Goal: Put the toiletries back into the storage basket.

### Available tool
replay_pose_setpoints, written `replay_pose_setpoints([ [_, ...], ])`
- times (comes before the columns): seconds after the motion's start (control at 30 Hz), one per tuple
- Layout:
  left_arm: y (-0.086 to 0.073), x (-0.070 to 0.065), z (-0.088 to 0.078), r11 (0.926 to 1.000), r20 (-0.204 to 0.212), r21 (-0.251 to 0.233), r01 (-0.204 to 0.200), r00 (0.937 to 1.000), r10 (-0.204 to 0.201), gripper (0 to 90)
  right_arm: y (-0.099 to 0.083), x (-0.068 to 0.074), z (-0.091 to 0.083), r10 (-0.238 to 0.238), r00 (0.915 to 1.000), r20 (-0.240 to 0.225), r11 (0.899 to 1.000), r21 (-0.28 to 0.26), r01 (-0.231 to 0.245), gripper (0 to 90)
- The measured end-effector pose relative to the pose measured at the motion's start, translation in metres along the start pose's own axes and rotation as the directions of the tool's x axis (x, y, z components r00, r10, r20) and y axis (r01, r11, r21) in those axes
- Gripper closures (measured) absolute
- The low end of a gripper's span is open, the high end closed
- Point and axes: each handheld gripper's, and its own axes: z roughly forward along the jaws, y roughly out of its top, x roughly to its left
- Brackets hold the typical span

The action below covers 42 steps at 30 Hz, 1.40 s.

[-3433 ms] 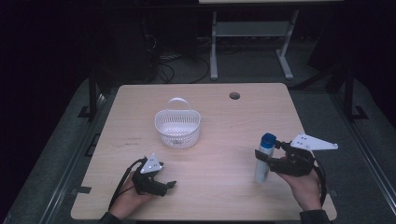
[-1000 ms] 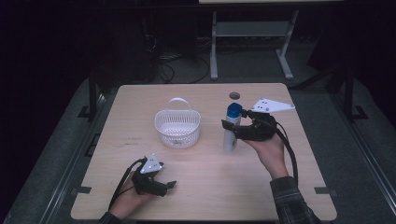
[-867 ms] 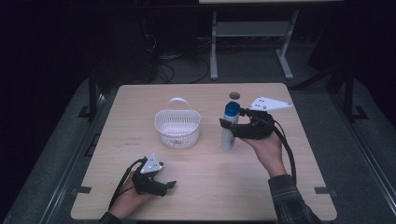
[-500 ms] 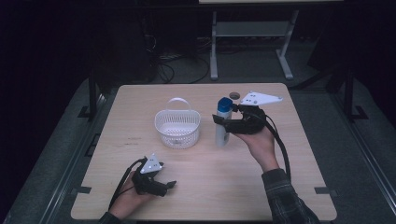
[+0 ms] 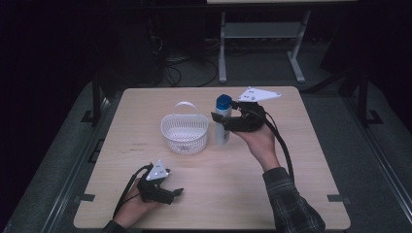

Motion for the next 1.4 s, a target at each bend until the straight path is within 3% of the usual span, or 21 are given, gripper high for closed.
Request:
replay_pose_setpoints([
  [0.9,0.0,0.0,0.0,1.0,0.002,0.0,0.003,1.0,-0.003,12.8,0.029,0.011,0.048,-0.034,0.999,-0.028,0.999,-0.006,0.034,33.2],
  [1.4,0.0,0.0,0.0,1.0,0.0,0.002,-0.002,1.0,0.002,12.8,0.031,0.014,0.071,-0.036,0.9981,-0.05,0.999,-0.002,0.035,33.2],
])
